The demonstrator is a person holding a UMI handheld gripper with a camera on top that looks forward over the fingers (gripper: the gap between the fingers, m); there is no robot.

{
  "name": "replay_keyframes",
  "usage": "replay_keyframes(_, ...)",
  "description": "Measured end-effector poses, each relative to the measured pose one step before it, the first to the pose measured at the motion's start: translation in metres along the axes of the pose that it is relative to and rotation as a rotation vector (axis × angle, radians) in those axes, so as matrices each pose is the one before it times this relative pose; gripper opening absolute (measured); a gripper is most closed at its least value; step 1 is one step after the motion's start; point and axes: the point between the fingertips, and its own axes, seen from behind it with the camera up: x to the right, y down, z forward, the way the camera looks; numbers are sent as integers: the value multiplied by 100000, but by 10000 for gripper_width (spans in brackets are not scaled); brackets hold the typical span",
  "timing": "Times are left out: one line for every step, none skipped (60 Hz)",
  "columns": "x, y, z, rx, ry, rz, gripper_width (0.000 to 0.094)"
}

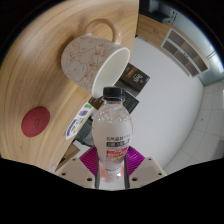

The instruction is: Pour water

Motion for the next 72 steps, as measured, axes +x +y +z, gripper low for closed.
replay_keyframes(-73, -8, -22, -50, -265, 151, 332)
replay_keyframes(-42, -19, -22, 184, -192, 309, 330)
replay_keyframes(-2, -2, -27, 205, -10, 559, 331)
replay_keyframes(31, 31, -65, 448, 142, 752, 332)
replay_keyframes(102, -9, -46, 504, 190, 1037, 332)
replay_keyframes(101, 18, -24, 488, 202, 1114, 331)
replay_keyframes(121, 72, -56, 400, 97, 1158, 332)
replay_keyframes(109, 109, -67, 304, -23, 1388, 330)
replay_keyframes(144, 72, -8, 589, -217, 2033, 329)
replay_keyframes(126, 87, -53, 415, -141, 2676, 330)
replay_keyframes(85, 91, -41, 502, -470, 3354, 330)
replay_keyframes(2, 135, -67, 347, -913, 3819, 330)
replay_keyframes(-46, 188, -72, 126, -1305, 4351, 331)
replay_keyframes(-36, 200, -84, 64, -1404, 4833, 331)
replay_keyframes(2, 200, -132, 66, -1412, 5408, 330)
replay_keyframes(1, 176, -142, 140, -1596, 5966, 329)
replay_keyframes(-36, 100, -187, 318, -1941, 6486, 330)
replay_keyframes(-32, 34, -228, 702, -2112, 6795, 330)
replay_keyframes(70, -55, -253, 963, -1968, 6805, 331)
replay_keyframes(127, -67, -397, 951, -177, 5674, 331)
replay_keyframes(259, -48, -253, 1156, -1631, 6542, 332)
replay_keyframes(403, 52, -83, 1427, -2017, 6343, 332)
replay_keyframes(333, -68, -259, 1076, -973, 5839, 332)
replay_keyframes(396, -66, -282, 1073, -698, 5650, 332)
replay_keyframes(423, -123, -314, 1157, -549, 5748, 333)
replay_keyframes(444, -130, -323, 1235, -552, 5947, 334)
replay_keyframes(408, -84, -310, 1073, -601, 5997, 335)
replay_keyframes(49, -261, -239, 900, 137, 5531, 334)
replay_keyframes(391, 51, -274, 925, -804, 5886, 334)
replay_keyframes(234, -14, 18, 979, -759, 5759, 333)
replay_keyframes(294, 29, -199, 924, -662, 5923, 333)
replay_keyframes(294, -24, -218, 876, -611, 5862, 334)
replay_keyframes(267, 56, -192, 636, -576, 5713, 334)
replay_keyframes(216, 170, -160, 277, -740, 5682, 333)
replay_keyframes(158, 230, -130, 43, -758, 5677, 334)
replay_keyframes(116, 204, -90, 93, -809, 5721, 333)
replay_keyframes(-249, 246, -66, 314, -85, 5149, 333)
replay_keyframes(11, 464, 224, -24, -914, 5096, 332)
replay_keyframes(45, 382, -39, -207, -963, 4683, 332)
replay_keyframes(-65, 436, 49, -173, -1082, 4257, 332)
replay_keyframes(-46, 494, 79, -340, -982, 3542, 332)
replay_keyframes(-56, 502, 112, -222, -865, 2905, 332)
replay_keyframes(-2, 498, 125, -8, -614, 2424, 332)
replay_keyframes(-1, 451, 85, 195, -508, 2207, 332)
replay_keyframes(-343, 416, -27, 498, 62, 2031, 332)
replay_keyframes(-11, 449, 127, 307, -502, 1670, 332)
replay_keyframes(-68, 559, 145, 220, -401, 1437, 333)
replay_keyframes(-40, 515, 135, 69, -472, 1143, 333)
replay_keyframes(-60, 514, 139, -11, -360, 1122, 332)
replay_keyframes(-85, 552, 202, -250, -405, 1122, 332)
replay_keyframes(-85, 576, 170, -454, -448, 1129, 332)
replay_keyframes(-75, 580, 183, -386, -423, 1102, 332)
replay_keyframes(-199, 572, 162, -73, -178, 1138, 332)
replay_keyframes(-95, 518, 175, -290, -341, 1143, 332)
replay_keyframes(6, 583, 30, -171, -231, 1110, 331)
replay_keyframes(-72, 466, 123, -498, -297, 878, 333)
replay_keyframes(32, 474, 133, -425, -74, 716, 332)
replay_keyframes(84, 438, 126, -275, 101, 647, 333)
replay_keyframes(45, 416, 130, -121, 86, 600, 332)
replay_keyframes(-39, 375, 141, -65, -141, 399, 332)
replay_keyframes(-185, 412, 378, -26, -118, 252, 332)
replay_keyframes(24, 340, 96, -170, -162, 297, 332)
replay_keyframes(7, 295, 87, 55, 2, 521, 331)
replay_keyframes(-22, 324, 86, -107, -174, 487, 332)
replay_keyframes(-43, 316, 106, -102, -297, 343, 331)
replay_keyframes(-30, 286, 86, -172, -297, 277, 331)
replay_keyframes(-9, 358, 70, -208, -131, 304, 331)
replay_keyframes(-13, 344, 83, -266, -38, 311, 331)
replay_keyframes(-30, 356, 59, -339, -64, 365, 331)
replay_keyframes(-26, 356, 59, -359, -140, 477, 331)
replay_keyframes(-167, 392, 246, -487, -54, 557, 331)
replay_keyframes(-1, 431, 77, -584, -103, 406, 331)
